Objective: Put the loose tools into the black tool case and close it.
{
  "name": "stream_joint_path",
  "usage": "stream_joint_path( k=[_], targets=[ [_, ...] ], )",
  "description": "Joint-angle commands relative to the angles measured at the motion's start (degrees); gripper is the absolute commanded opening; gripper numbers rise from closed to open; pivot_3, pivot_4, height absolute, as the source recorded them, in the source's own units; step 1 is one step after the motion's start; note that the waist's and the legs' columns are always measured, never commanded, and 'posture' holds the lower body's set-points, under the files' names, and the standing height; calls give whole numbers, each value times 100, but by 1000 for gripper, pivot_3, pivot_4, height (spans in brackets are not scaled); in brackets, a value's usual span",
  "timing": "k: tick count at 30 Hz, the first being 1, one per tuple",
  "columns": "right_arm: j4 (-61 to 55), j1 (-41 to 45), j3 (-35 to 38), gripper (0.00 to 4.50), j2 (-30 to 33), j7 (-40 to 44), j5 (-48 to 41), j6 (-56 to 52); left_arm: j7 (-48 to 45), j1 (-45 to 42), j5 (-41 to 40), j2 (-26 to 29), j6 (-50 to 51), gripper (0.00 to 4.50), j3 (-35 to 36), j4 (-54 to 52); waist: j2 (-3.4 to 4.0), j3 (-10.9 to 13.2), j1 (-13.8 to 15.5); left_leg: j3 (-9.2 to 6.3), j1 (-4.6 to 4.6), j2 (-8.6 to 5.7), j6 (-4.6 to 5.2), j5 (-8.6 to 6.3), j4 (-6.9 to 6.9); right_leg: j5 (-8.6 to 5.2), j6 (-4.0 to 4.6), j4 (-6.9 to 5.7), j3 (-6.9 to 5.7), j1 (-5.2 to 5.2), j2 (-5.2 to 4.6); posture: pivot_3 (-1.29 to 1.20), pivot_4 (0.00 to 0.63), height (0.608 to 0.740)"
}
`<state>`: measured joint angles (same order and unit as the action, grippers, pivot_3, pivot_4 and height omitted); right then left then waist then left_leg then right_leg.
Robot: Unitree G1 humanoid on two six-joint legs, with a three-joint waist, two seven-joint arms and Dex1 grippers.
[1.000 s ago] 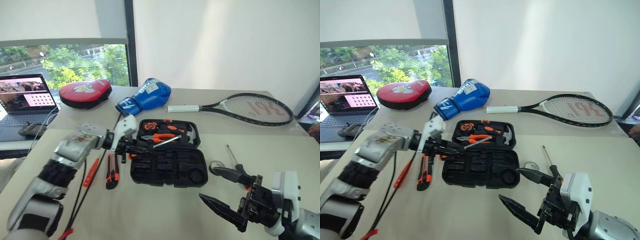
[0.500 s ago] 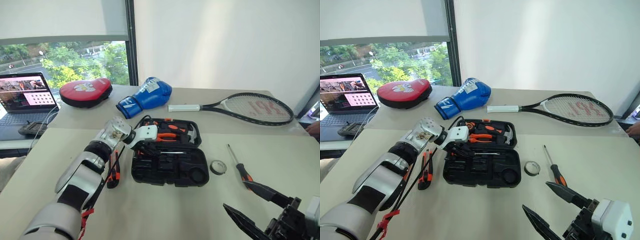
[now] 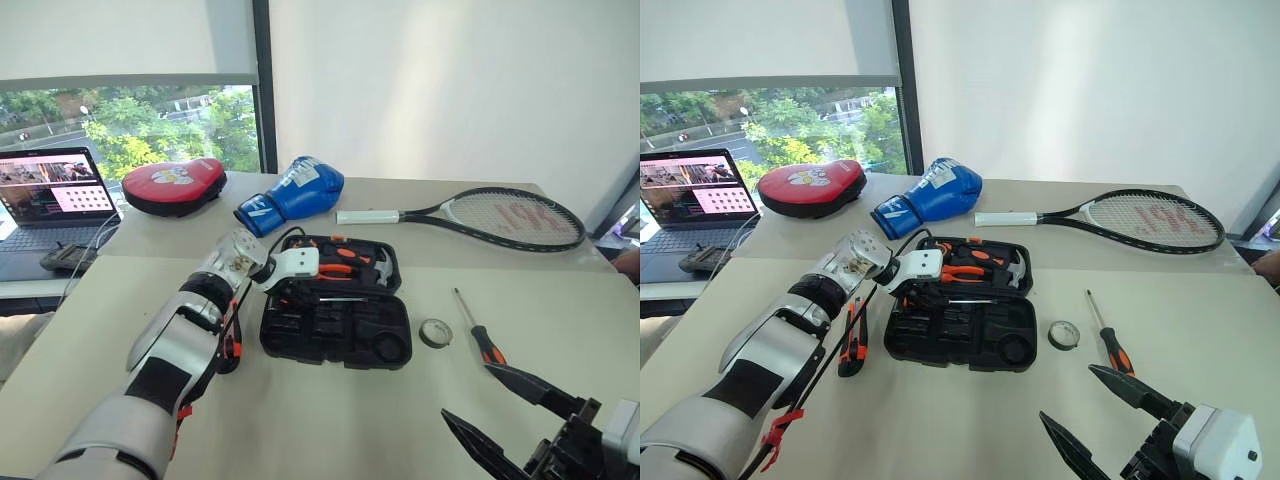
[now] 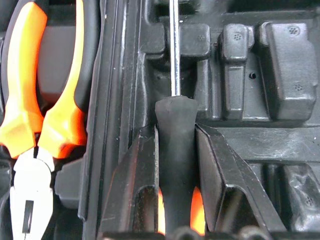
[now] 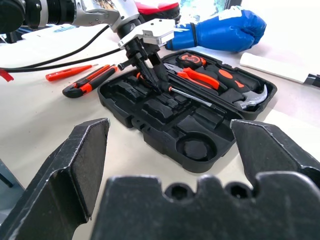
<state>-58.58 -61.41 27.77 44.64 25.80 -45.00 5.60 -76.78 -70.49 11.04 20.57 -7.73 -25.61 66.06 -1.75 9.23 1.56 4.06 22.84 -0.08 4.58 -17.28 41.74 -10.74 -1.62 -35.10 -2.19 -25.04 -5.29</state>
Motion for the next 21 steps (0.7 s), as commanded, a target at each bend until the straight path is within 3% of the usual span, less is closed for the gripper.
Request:
stream_joint_path(
  k=[1, 2, 3, 5, 7, 13, 17, 21],
  targets=[
    [-142, -4, 36, 4500, 60, -51, 35, 162, -166, -88, -364, 157, -12, 2907, 549, -271, -1, 1, 9, 0, 2, 0, 0, 0, 1, 3, 4, 1, 0, -1, -1, 0, 150, 740],
    [-142, -25, 35, 4500, 55, -52, 46, 177, -298, -100, -543, 226, 107, 3232, 742, -397, -1, 0, 16, 0, 8, -1, 0, 0, 3, 5, 6, 1, 0, -6, -1, 0, 150, 740],
    [-142, -65, 33, 4500, 33, -36, 73, 198, -492, -110, -806, 286, 412, 3232, 993, -550, -1, 1, 21, -1, 11, 0, 0, 0, 4, 10, 15, 1, 0, -8, 0, 0, 150, 740],
    [-142, -117, 32, 4500, -20, 0, 119, 217, -680, -122, -1182, 339, 1263, 2895, 1365, -798, 0, 0, 27, -3, 25, 0, 1, -1, 5, 11, 15, 1, -3, -18, 0, 0, 150, 740],
    [-142, -104, 30, 4500, -66, 21, 148, 183, -705, 105, -1358, 360, 1718, 2267, 1525, -1253, 1, 0, 43, -4, 25, -1, 4, -2, 6, 8, 11, 1, -5, -17, -1, 0, 150, 740],
    [-142, 241, -91, 4500, -42, -28, 142, -40, 1352, 1516, -1655, -288, 3231, 54, 2089, -3137, 8, -4, 65, -5, 12, -7, 18, -11, 12, 3, -3, 7, 3, 3, -15, 0, 150, 740],
    [-142, 333, -151, 4500, 8, -61, 176, -79, 2539, 2419, -1254, -580, 3556, 20, 1895, -3966, 4, -2, 63, -6, 18, -6, 16, -9, 14, 7, -5, 2, 4, -4, -14, 0, 150, 740],
    [-142, 533, -184, 4500, 132, -314, 125, -334, 3011, 2920, -894, -601, 3862, 20, 1404, -4302, 19, -12, 64, -8, -18, -5, 13, -9, 12, 8, -2, 2, 6, 29, -18, 0, 150, 740]
  ],
)
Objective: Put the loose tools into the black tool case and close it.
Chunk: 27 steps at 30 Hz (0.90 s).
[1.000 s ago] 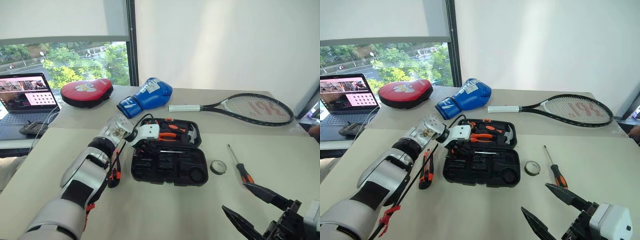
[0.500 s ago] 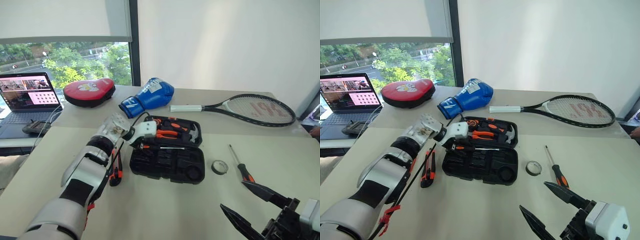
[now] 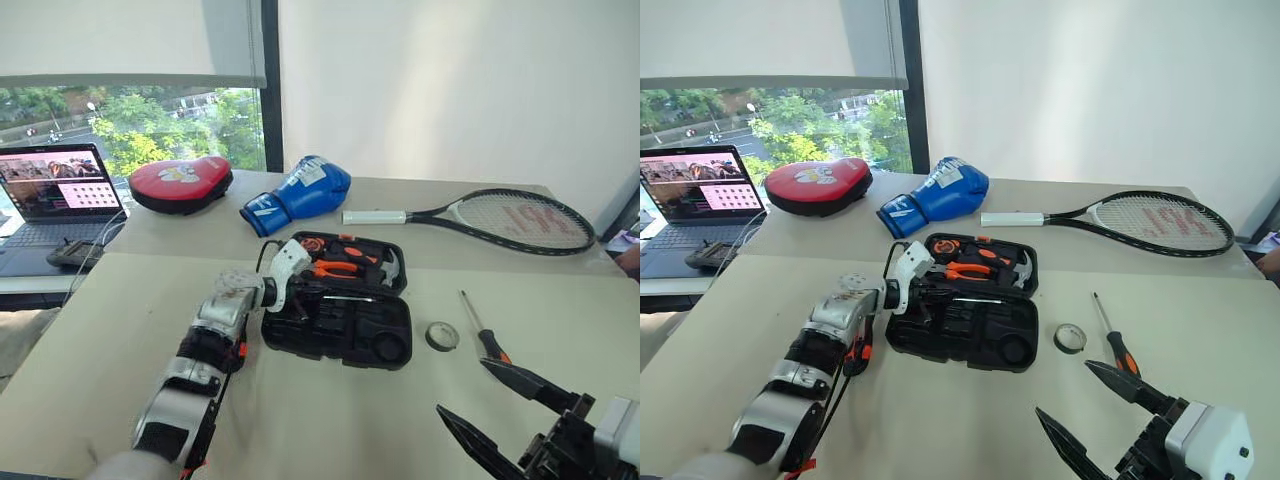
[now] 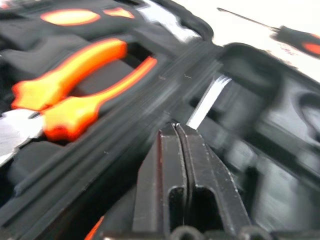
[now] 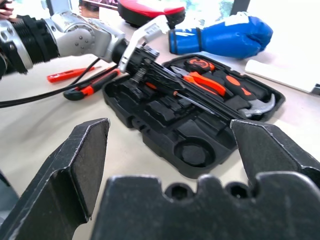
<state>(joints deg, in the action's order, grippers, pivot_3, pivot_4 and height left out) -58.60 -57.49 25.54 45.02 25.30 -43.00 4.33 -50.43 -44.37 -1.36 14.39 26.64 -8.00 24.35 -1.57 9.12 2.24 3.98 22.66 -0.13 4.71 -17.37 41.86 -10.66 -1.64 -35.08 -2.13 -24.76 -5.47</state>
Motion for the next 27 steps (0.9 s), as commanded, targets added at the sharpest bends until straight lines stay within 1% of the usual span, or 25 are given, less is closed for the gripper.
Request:
stream_joint_path(
  k=[1, 3, 7, 10, 11, 12, 13, 14, 15, 16, 17, 18, 20, 21, 23, 24, 25, 26, 27],
  targets=[
    [-140, 231, 31, 4500, 135, -379, -75, -295, 412, 424, 425, 55, 458, 20, -494, -189, 1, -2, -9, 0, -24, 1, 1, -1, -3, -1, 1, 4, -1, 23, 0, 0, 150, 740],
    [-140, 389, 83, 4500, 172, -677, -147, -597, 397, 573, 514, 154, 447, 20, -694, -321, 6, -29, -25, 0, -61, 6, -1, -6, -12, -5, 3, 8, 0, 54, -2, 0, 150, 740],
    [-140, 884, 202, 4500, 183, -1147, -387, -1095, 441, 670, 551, 308, 419, 20, -758, -305, 28, -117, -59, 0, -73, 9, -12, -14, -23, -12, 13, 6, 2, 56, -6, 0, 150, 740],
    [-91, 1771, 210, 4500, 429, -1782, -847, -1774, 333, 649, 34, 217, -146, 20, -284, -547, 33, -136, -127, 1, -84, 11, -16, -17, -29, -20, 25, 5, 2, 58, -5, 0, 150, 740],
    [43, 2111, 202, 4500, 771, -2224, -1040, -2382, 236, 668, -500, 8, -495, 20, 166, -767, 32, -135, -132, 3, -83, 11, -17, -17, -29, -20, 28, 2, 6, 54, -5, 0, 150, 740],
    [220, 2404, 156, 4500, 1092, -2524, -1227, -2915, 60, 684, -824, -32, -708, 20, 392, -965, 36, -137, -142, 1, -77, 11, -19, -15, -30, -28, 46, 2, 4, 51, -12, 0, 150, 740],
    [415, 2700, 83, 4500, 1368, -2701, -1379, -3360, -539, 676, -1272, 184, -147, 20, 423, -1309, 35, -129, -144, 2, -78, 12, -20, -15, -29, -33, 57, -1, 6, 49, -16, 0, 150, 740],
    [705, 3066, -81, 4500, 1617, -2760, -1667, -3725, -988, 708, -1898, 310, 257, 263, 631, -1767, 14, -113, -139, 2, -68, 10, -19, -13, -27, -36, 64, -2, 3, 45, -51, 0, 150, 740],
    [921, 3339, -207, 4500, 1728, -2761, -1861, -3947, -1237, 727, -2246, 454, 648, 526, 708, -2063, 4, -106, -138, -3, -44, 10, -20, -1, -25, -37, 72, -5, -6, 27, -59, 0, 150, 740],
    [1147, 3631, -345, 4500, 1810, -2820, -1930, -4192, -1422, 768, -2462, 616, 855, 635, 730, -2314, 1, -103, -133, -4, -33, 12, -39, 12, -25, -33, 79, -3, -13, 14, -49, 0, 150, 740],
    [1361, 3889, -468, 4500, 1866, -2890, -1964, -4439, -1539, 827, -2602, 773, 955, 1075, 717, -2522, 3, -103, -130, -7, -20, 11, -46, 16, -26, -34, 80, -3, -15, 4, -48, 0, 150, 740],
    [1686, 4248, -638, 4500, 1862, -3009, -2098, -4732, -1772, 897, -2815, 1016, 1162, 1395, 704, -2776, 11, -105, -121, -8, -21, 9, -74, 33, -26, -33, 79, -5, -15, 2, -27, 0, 150, 740],
    [2387, 4993, -911, 4500, 1790, -3275, -2341, -5306, -2206, 1049, -3258, 1491, 1461, 2181, 724, -3360, 16, -106, -134, -7, -27, 6, -72, 31, -35, -32, 77, -1, -6, 10, -7, 0, 150, 740],
    [2644, 5275, -1002, 4500, 1770, -3347, -2470, -5573, -2346, 1117, -3427, 1686, 1568, 2522, 727, -3589, 17, -105, -142, -5, -31, 4, -70, 30, -40, -34, 78, 3, -5, 15, -3, 0, 150, 740],
    [2934, 5648, -1135, 4500, 1788, -3205, -2545, -5980, -2427, 1263, -3667, 1946, 1728, 3367, 717, -3970, 20, -104, -127, -1, -32, -1, -39, 13, -45, -38, 82, 11, -2, 18, -4, 0, 150, 740],
    [3064, 5783, -1191, 4500, 1806, -3163, -2571, -6187, -2427, 1356, -3656, 2044, 1678, 3690, 685, -4135, 20, -104, -113, -2, -32, -3, -37, 12, -44, -41, 76, 10, -3, 20, -5, 0, 150, 740],
    [3211, 5904, -1224, 4500, 1789, -3141, -2586, -6377, -2406, 1433, -3645, 2134, 1646, 4142, 641, -4273, 20, -104, -107, -2, -31, -3, -36, 11, -44, -40, 74, 12, -4, 21, -4, 0, 150, 740],
    [3359, 6012, -1253, 4500, 1769, -3141, -2588, -6559, -2385, 1495, -3650, 2213, 1650, 4454, 599, -4396, 20, -104, -98, -1, -32, -3, -30, 7, -44, -38, 68, 13, -4, 21, -4, 0, 150, 740],
    [3567, 6183, -1352, 4500, 1725, -3131, -2544, -6758, -2358, 1563, -3735, 2286, 1718, 4454, 603, -4568, 20, -104, -99, -2, -32, -4, -11, -4, -44, -33, 59, 14, -5, 24, -3, 0, 150, 740]
  ],
)
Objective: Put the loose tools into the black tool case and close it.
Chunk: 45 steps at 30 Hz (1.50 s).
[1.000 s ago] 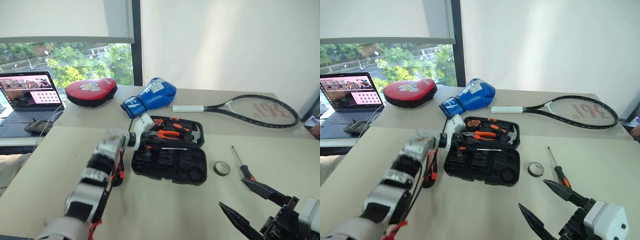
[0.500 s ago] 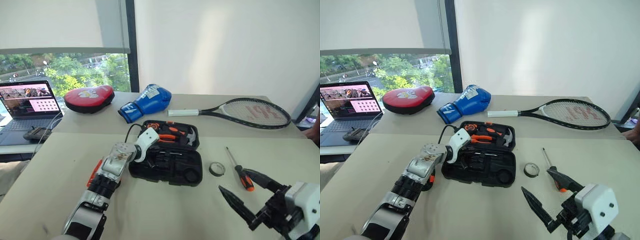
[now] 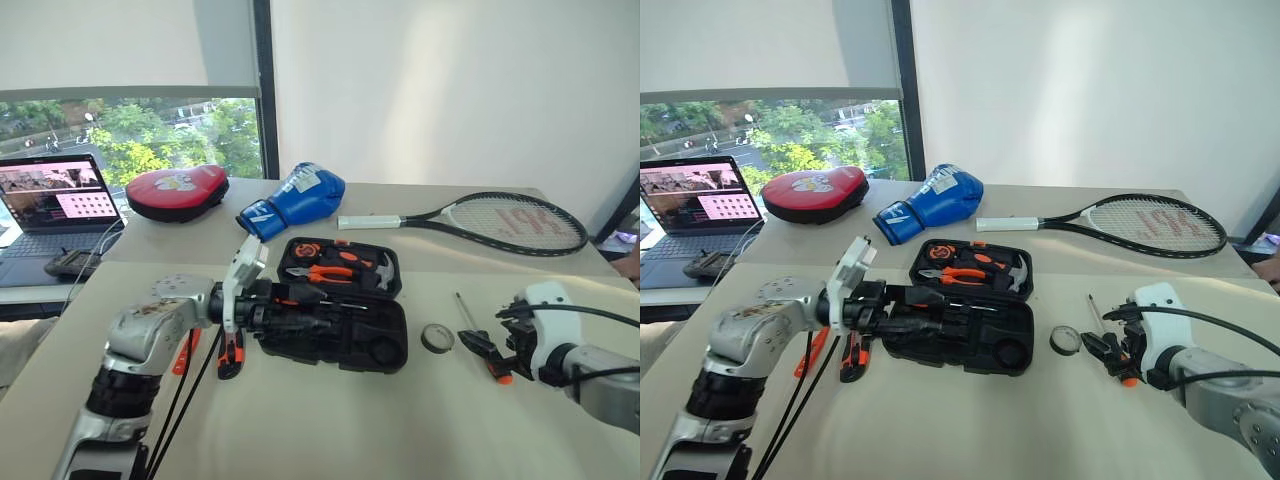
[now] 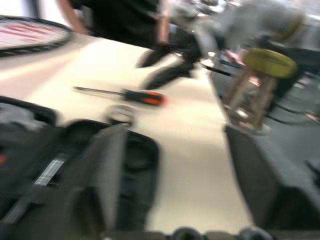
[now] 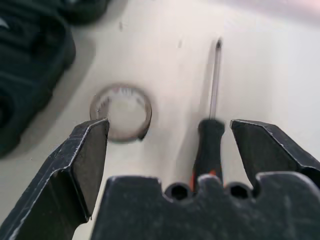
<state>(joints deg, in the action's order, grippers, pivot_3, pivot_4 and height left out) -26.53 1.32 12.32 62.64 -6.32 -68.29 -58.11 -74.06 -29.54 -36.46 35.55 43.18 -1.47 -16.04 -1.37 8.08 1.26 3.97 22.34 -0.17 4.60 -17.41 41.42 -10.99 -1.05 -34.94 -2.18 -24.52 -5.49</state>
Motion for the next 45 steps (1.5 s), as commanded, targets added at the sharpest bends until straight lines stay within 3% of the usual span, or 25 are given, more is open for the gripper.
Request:
stream_joint_path(
  k=[1, 3, 6, 14, 19, 24, 26, 30, 35, 40, 45],
  targets=[
    [536, 484, -129, 4500, -113, 20, 22, -694, 37, 131, -309, 224, 120, 4454, -31, -660, 0, 0, 1, 0, -1, 0, 2, -1, 1, 1, -2, -1, 0, 1, 1, 0, 150, 740],
    [836, 777, -334, 4500, -244, 82, 192, -965, 184, 217, -463, 264, 227, 4454, -2, -905, -1, 0, -8, 1, -1, 0, 4, -2, 8, 0, 0, 1, 1, 5, 3, 0, 150, 740],
    [1211, 1044, -605, 3804, -391, 253, 596, -1247, 401, 367, -654, 279, 295, 4500, 45, -1189, 1, 0, -27, 1, -4, 1, 4, -2, 11, -1, 1, 0, 2, 8, 4, 0, 150, 740],
    [1054, 898, -824, 1045, -302, 922, 1798, -1193, 754, 750, -757, 218, 90, 4500, 138, -1151, 5, 1, -39, 1, -11, 2, 0, 0, 6, 7, -19, -4, 0, 10, 13, 0, 150, 740],
    [720, 651, -537, 991, -402, 1230, 2208, -921, 878, 976, -645, 137, -233, 4500, 114, -1110, 5, 1, -15, 0, -10, 1, 0, -1, 6, 7, -20, 0, -3, 12, 13, 0, 150, 740],
    [-37, 852, 205, 991, -219, 1937, 2239, -481, 1375, 1305, -168, -374, -1406, 4500, 481, -798, 36, 13, -28, 2, -6, 0, 0, -1, 6, 8, -22, 3, 2, 8, 10, 0, 150, 740],
    [-386, 1409, 166, 991, -118, 2447, 1980, -418, 786, 1561, -414, -5, -1352, 4500, 676, -603, 40, 17, -84, 2, -10, 4, -1, -1, 4, 8, -23, 0, 5, 7, 13, 0, 150, 740],
    [-444, 2758, -1124, 991, -363, 3236, 2202, -405, 261, 2125, -1083, 539, -982, 4500, 1199, -505, 41, 24, -192, 5, -20, 13, -34, 16, -41, 5, -10, -5, 8, -23, 28, 0, 150, 740],
    [373, 3857, -3340, 991, -801, 4504, 3854, 676, 197, 2956, -1140, 877, -1080, 4500, 1811, -669, 39, 26, -180, 0, -9, 14, -47, 24, -60, -5, 7, -15, -2, -48, 27, 0, 150, 740],
    [1478, 4370, -4183, 991, -1315, 5471, 4794, 1535, 512, 3536, -1290, 978, -1053, 4500, 2355, -1014, 43, 31, -90, 4, 29, 0, -73, 40, -44, -2, 4, -7, -10, -67, 10, 0, 150, 740],
    [2154, 4624, -4529, 991, -1584, 6123, 5426, 1941, 797, 3702, -1451, 975, -985, 4500, 2477, -1332, 42, 32, -57, 6, 32, -3, -69, 36, -42, 2, 0, 2, -12, -65, 5, 0, 150, 740]
  ],
)
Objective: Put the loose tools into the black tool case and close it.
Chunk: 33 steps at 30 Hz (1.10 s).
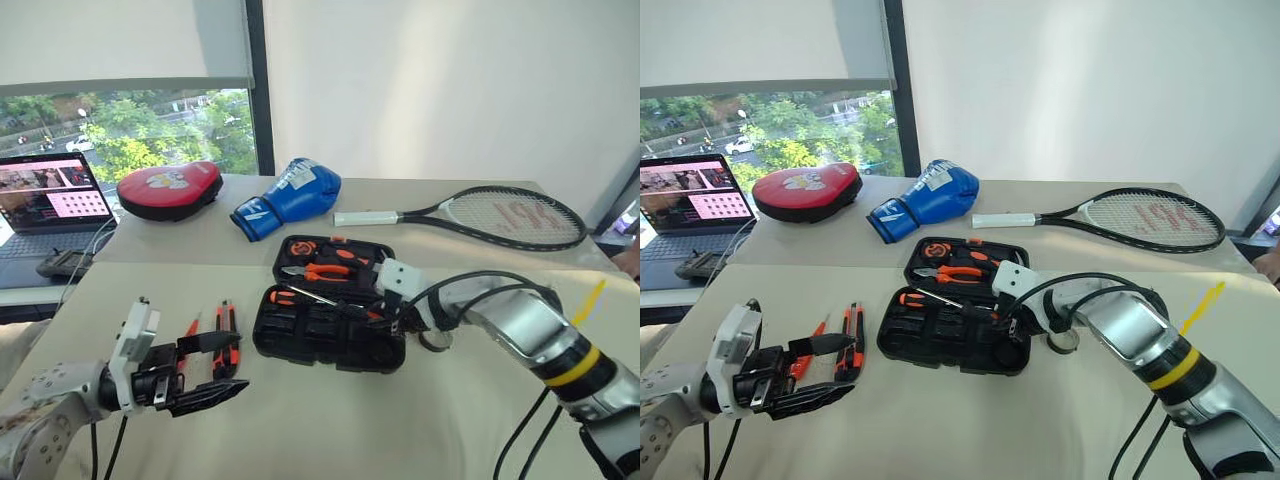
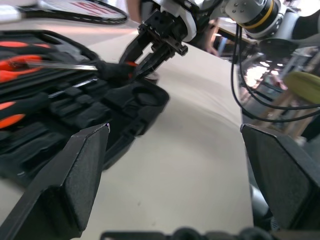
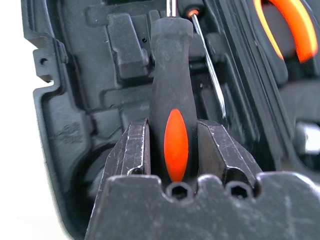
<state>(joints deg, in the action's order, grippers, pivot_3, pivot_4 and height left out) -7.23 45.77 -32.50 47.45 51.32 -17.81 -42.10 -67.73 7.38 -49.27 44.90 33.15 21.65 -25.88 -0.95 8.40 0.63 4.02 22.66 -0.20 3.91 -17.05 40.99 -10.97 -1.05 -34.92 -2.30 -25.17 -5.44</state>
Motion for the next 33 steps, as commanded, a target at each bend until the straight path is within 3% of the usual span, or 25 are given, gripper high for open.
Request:
stream_joint_path(
  k=[1, 10, 26, 33],
  targets=[
    [360, 219, -90, 991, -128, 452, 490, 389, 226, 16, -184, 38, 18, 4500, 162, -388, 0, 0, 2, -1, 0, 0, -1, 0, -1, 0, 0, 0, -1, 0, 0, 0, 150, 740],
    [1384, 518, -345, 991, -462, 1277, 1420, 929, 802, -79, -430, 52, 210, 4500, 82, -742, 0, 0, -12, -2, -36, 5, -2, 0, -14, 4, 9, -13, 0, 18, 3, 0, 150, 740],
    [2943, 1136, -188, 991, -1069, 1872, 2077, 1396, 624, 31, -305, 49, 17, 4500, 149, -519, 0, 0, -54, -6, -82, 11, -7, 3, -14, 8, 44, -19, -1, 53, 10, 0, 150, 740],
    [3267, 1178, -397, 991, -1188, 2274, 2502, 1902, 633, 54, -298, 60, 33, 4500, 163, -579, 6, 2, -61, -7, -51, 8, -43, 24, -22, 17, 30, -22, 1, 19, 8, 0, 150, 740]
  ],
)
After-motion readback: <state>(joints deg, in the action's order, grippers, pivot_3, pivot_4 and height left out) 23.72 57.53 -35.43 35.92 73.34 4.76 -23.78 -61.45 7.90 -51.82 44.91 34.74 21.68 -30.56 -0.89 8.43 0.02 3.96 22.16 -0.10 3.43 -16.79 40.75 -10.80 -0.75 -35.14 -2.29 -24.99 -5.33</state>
